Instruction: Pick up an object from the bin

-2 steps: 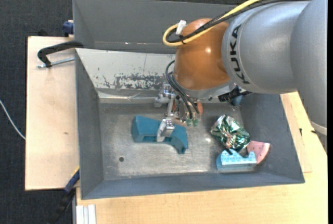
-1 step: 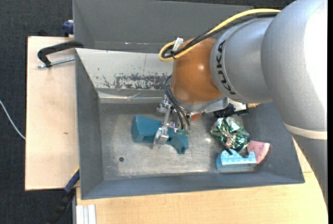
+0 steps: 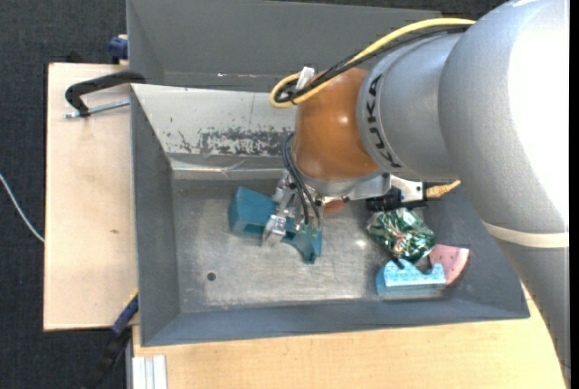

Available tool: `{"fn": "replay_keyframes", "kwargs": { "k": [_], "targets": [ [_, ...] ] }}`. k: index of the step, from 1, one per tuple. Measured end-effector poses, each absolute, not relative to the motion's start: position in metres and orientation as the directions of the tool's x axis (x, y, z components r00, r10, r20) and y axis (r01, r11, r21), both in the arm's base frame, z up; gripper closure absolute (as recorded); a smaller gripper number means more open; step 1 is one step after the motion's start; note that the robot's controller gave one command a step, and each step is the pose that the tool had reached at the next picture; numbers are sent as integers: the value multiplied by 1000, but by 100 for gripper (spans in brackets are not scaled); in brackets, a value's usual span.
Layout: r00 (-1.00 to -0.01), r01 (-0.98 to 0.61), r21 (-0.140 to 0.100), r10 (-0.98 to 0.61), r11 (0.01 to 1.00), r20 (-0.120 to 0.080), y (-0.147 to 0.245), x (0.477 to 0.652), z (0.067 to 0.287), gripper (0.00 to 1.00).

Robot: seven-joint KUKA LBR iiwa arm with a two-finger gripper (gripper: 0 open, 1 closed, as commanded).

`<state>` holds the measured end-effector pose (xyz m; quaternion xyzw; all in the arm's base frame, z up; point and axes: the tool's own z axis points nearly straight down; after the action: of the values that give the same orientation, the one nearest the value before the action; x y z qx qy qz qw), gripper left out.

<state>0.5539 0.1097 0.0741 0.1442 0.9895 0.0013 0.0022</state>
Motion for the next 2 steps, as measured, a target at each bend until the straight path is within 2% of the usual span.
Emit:
{"fn": "replay_keyframes", "kwargs": {
  "k": [2],
  "targets": [
    [-958,285,1,285,958,0,110,552,77,100]
  ]
}}
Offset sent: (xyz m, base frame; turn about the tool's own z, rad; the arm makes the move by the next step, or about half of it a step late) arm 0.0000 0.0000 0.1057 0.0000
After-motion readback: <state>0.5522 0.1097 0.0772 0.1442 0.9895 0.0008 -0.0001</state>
